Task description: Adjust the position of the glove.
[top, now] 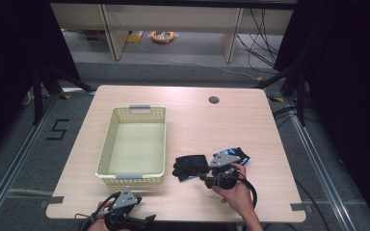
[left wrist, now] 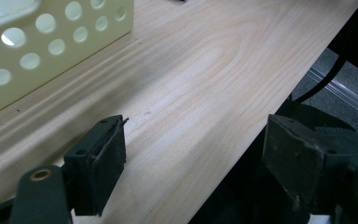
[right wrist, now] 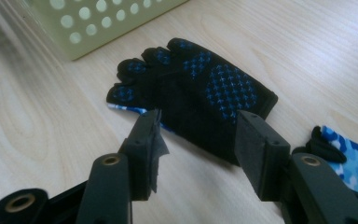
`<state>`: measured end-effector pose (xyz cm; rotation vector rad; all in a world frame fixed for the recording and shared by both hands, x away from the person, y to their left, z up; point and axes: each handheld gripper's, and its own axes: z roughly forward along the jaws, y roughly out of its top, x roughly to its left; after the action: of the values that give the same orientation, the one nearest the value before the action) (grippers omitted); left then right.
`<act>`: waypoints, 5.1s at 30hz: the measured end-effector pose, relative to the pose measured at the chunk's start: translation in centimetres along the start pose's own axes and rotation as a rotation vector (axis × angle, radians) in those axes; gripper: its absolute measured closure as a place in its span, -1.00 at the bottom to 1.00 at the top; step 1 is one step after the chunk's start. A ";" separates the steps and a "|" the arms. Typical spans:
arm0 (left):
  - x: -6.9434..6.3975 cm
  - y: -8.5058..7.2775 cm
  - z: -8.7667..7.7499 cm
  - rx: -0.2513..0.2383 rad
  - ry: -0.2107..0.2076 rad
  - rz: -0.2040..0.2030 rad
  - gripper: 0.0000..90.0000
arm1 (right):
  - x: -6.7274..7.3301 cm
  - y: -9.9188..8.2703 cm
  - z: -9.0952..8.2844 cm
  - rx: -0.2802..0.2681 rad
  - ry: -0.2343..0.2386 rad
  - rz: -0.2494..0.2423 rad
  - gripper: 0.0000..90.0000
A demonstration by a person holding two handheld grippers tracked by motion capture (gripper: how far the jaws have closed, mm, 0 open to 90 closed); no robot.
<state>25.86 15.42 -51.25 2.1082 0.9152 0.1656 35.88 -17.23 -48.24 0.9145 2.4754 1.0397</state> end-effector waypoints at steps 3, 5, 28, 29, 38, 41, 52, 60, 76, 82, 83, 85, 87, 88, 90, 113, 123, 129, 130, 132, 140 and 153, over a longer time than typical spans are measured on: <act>0.1 0.0 -0.1 0.008 -0.002 0.016 -0.54 | -0.1 0.4 0.5 0.014 0.005 0.004 0.20; 0.0 0.0 0.1 -0.006 -0.005 0.001 -0.54 | -0.2 0.7 0.9 0.021 0.004 0.000 0.23; 0.0 0.0 -0.1 0.003 -0.002 0.019 -0.53 | -0.8 1.9 5.1 0.075 0.076 0.014 0.26; 0.1 0.0 -0.1 0.004 -0.002 0.021 -0.53 | -0.8 2.1 4.9 0.097 0.085 0.019 0.26; 0.1 0.0 -0.1 0.005 -0.004 0.021 -0.52 | -0.4 1.9 5.2 0.081 0.117 -0.022 0.74; 0.0 0.0 -0.1 -0.007 -0.005 0.008 -0.51 | -0.3 2.0 5.1 0.077 0.106 -0.013 0.90; 0.1 0.1 -0.3 0.002 -0.007 0.026 -0.51 | -0.9 2.8 2.8 -0.012 0.082 -0.002 0.92; 0.1 0.1 -0.3 0.003 0.006 0.005 -0.51 | -0.5 3.1 -0.5 -0.084 0.125 0.000 0.92; 0.0 0.1 -0.3 -0.007 0.001 0.009 -0.51 | 2.8 0.8 -3.6 -0.148 0.209 -0.034 0.92; 0.0 0.1 -0.2 -0.010 0.007 -0.003 -0.51 | 3.5 -0.3 -2.1 -0.067 0.255 -0.042 0.91; 0.0 0.1 -0.2 -0.010 0.007 -0.003 -0.51 | 3.5 -0.3 -2.1 -0.067 0.255 -0.042 0.91; 0.1 0.1 -0.3 -0.001 0.006 0.006 -0.51 | 4.0 -0.8 -1.5 -0.017 0.264 -0.050 0.90; 0.1 0.1 -0.3 0.000 0.006 0.009 -0.51 | 4.1 -0.9 -1.4 -0.010 0.263 -0.053 0.89; 0.1 0.1 -0.3 0.001 0.006 0.022 -0.51 | 4.3 -1.1 -1.3 0.008 0.270 -0.061 0.88; 0.0 0.1 -0.3 -0.006 -0.004 0.018 -0.51 | 4.5 -1.4 -1.1 0.018 0.270 -0.066 0.85; 0.0 0.1 -0.2 0.001 -0.007 0.023 -0.51 | -4.0 -3.7 -5.6 -0.040 -0.142 0.150 0.16; 0.0 0.1 -0.2 0.002 -0.006 0.024 -0.51 | -6.5 -3.8 -4.5 -0.026 -0.205 0.129 0.21; -0.1 0.0 0.0 0.008 0.007 0.011 -0.51 | -7.1 -3.6 -3.4 0.022 -0.156 0.108 0.26; -0.1 0.0 0.0 0.008 0.007 0.011 -0.51 | -7.0 -3.6 -3.3 0.038 -0.143 0.125 0.26; -0.1 0.0 0.0 0.009 0.001 0.009 -0.51 | -7.2 -3.6 -3.0 0.048 -0.140 0.120 0.27; -0.1 0.0 0.0 0.009 -0.004 0.005 -0.51 | -8.0 -3.8 -2.0 0.104 -0.114 0.057 0.29; -0.1 0.0 0.0 0.014 -0.002 0.009 -0.51 | -8.2 -4.4 -1.3 0.103 -0.089 0.044 0.55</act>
<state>25.81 15.40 -51.23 2.1252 0.9081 0.1616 39.46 -25.72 -50.24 1.0275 2.4645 0.8718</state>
